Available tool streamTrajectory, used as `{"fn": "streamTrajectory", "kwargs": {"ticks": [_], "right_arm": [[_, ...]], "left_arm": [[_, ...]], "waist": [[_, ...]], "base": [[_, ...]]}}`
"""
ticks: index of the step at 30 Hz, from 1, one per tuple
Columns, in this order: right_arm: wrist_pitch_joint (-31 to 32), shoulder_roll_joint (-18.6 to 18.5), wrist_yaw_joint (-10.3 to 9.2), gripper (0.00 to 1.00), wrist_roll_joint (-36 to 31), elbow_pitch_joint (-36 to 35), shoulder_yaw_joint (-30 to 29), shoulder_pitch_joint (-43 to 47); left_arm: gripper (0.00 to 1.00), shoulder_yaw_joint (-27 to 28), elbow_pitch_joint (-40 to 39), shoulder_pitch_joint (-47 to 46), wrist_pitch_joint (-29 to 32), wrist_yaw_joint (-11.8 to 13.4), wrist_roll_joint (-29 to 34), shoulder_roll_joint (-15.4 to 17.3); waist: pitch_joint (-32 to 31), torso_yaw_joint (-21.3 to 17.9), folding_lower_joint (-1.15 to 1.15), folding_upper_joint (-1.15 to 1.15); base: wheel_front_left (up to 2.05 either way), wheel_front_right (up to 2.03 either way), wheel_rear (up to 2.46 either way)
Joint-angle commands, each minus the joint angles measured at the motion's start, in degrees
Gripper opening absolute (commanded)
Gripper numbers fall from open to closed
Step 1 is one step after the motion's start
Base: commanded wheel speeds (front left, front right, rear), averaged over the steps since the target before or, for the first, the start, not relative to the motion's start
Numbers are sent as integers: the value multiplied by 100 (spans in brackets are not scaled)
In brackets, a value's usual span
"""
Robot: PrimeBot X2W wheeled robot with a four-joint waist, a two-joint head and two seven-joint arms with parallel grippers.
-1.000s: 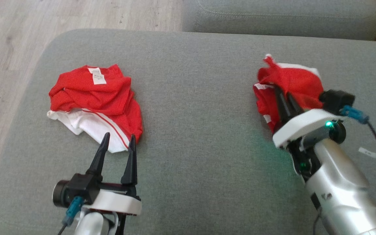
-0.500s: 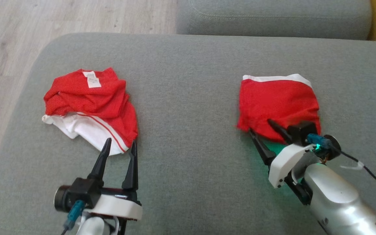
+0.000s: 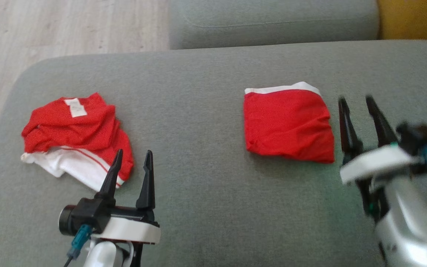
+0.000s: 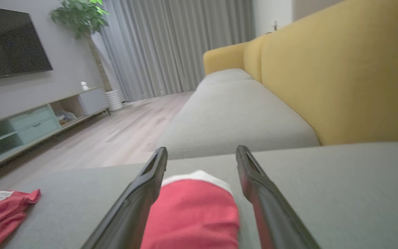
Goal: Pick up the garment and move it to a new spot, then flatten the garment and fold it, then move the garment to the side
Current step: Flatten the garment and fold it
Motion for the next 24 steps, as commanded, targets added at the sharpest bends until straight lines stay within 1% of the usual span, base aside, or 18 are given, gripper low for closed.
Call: {"fn": "streamTrajectory", "kwargs": {"ticks": [1,3,6,11,12,13,14,15,19,24], "right_arm": [[-60,178,-4,100,-180,-278,-83,223],[-60,356,-4,100,-411,-511,-392,506],[-60,518,-4,100,-657,-725,-652,774],[-60,616,-4,100,-936,-859,-761,731],[-54,620,-4,95,-992,-848,-771,662],[-54,620,-4,95,-992,-848,-771,662],[-33,624,-4,31,-1040,-824,-790,578],[5,628,-4,0,-1082,-787,-820,478],[250,628,-4,0,-1298,-505,-1019,-25],[699,628,-4,0,-1633,212,-1257,-582]], "left_arm": [[100,230,-204,-261,-37,46,5,18],[100,214,-205,-246,-37,41,-14,18],[100,158,-192,-248,-37,31,-26,18],[100,61,-215,-366,-37,23,-39,18],[100,46,-217,-397,-37,24,-39,18],[100,46,-217,-397,-37,24,-39,18],[100,29,-216,-426,-37,24,-32,18],[100,11,-212,-455,-37,23,-15,18],[100,-93,-243,-632,-37,-1,-18,18],[100,-157,-241,-856,-37,23,-101,18]], "waist": [[17,-97,0,0],[56,-153,0,0],[148,-175,0,0],[422,-56,0,0],[495,-16,0,0],[495,-16,0,0],[569,27,0,0],[652,70,0,0],[1012,305,0,0],[1315,586,0,0]], "base": [[0,0,0],[0,0,0],[0,0,0],[0,0,0],[0,0,0],[0,0,0],[0,0,0],[0,0,0],[0,0,0],[0,0,0]]}}
